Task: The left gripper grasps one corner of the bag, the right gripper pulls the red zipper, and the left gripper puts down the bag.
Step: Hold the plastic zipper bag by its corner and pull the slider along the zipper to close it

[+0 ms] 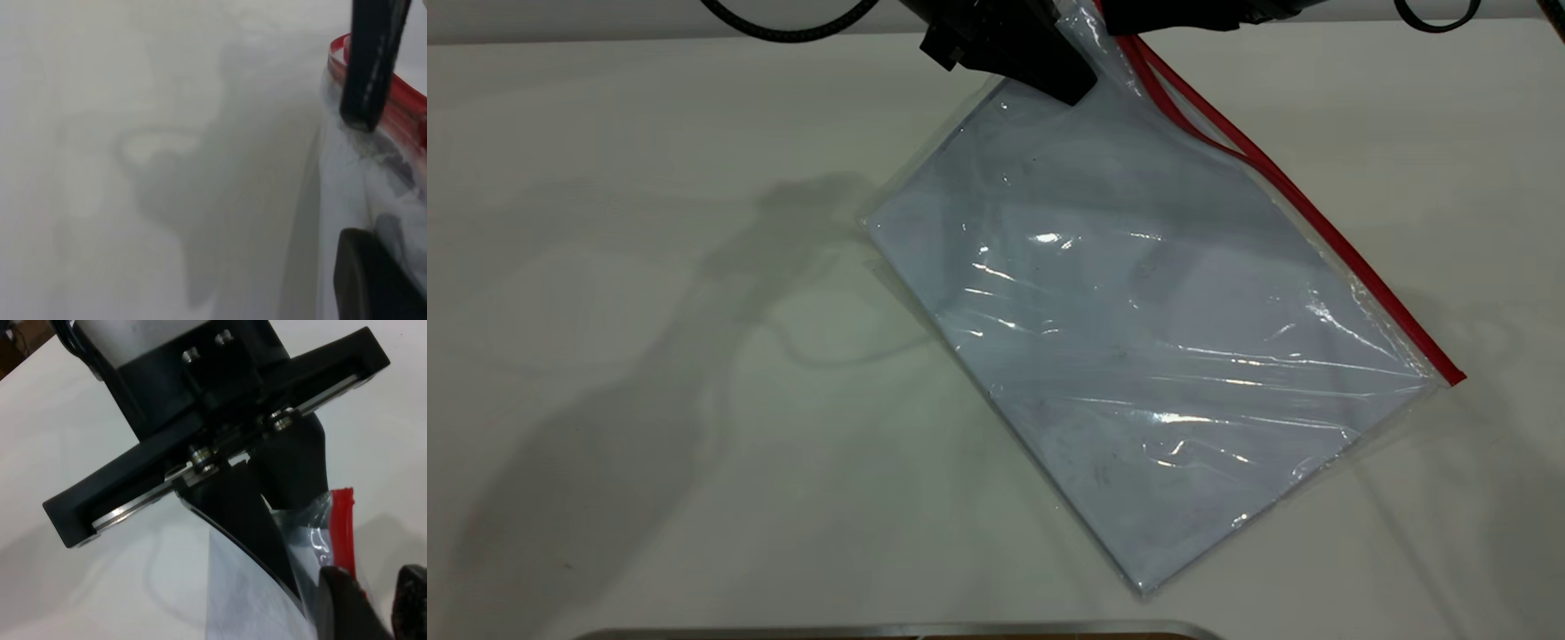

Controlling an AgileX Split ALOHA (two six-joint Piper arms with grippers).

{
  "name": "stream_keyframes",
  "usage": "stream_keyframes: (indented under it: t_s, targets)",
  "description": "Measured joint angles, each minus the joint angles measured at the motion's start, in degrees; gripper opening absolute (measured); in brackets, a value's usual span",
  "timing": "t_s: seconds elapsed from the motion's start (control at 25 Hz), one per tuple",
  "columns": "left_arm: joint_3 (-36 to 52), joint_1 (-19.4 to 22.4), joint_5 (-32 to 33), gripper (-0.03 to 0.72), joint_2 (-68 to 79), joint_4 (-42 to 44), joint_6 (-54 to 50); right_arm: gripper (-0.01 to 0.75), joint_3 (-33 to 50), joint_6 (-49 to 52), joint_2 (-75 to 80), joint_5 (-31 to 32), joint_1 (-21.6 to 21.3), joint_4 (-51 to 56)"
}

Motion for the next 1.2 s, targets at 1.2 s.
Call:
stream_keyframes:
  t_s: [1.2]
  targets:
    - [0.0, -0.1, 0.2, 0.053, 0.1, -0.8, -0.4, 0.034, -0.1, 1.1, -0.2, -1.7, 0.0, -7.0]
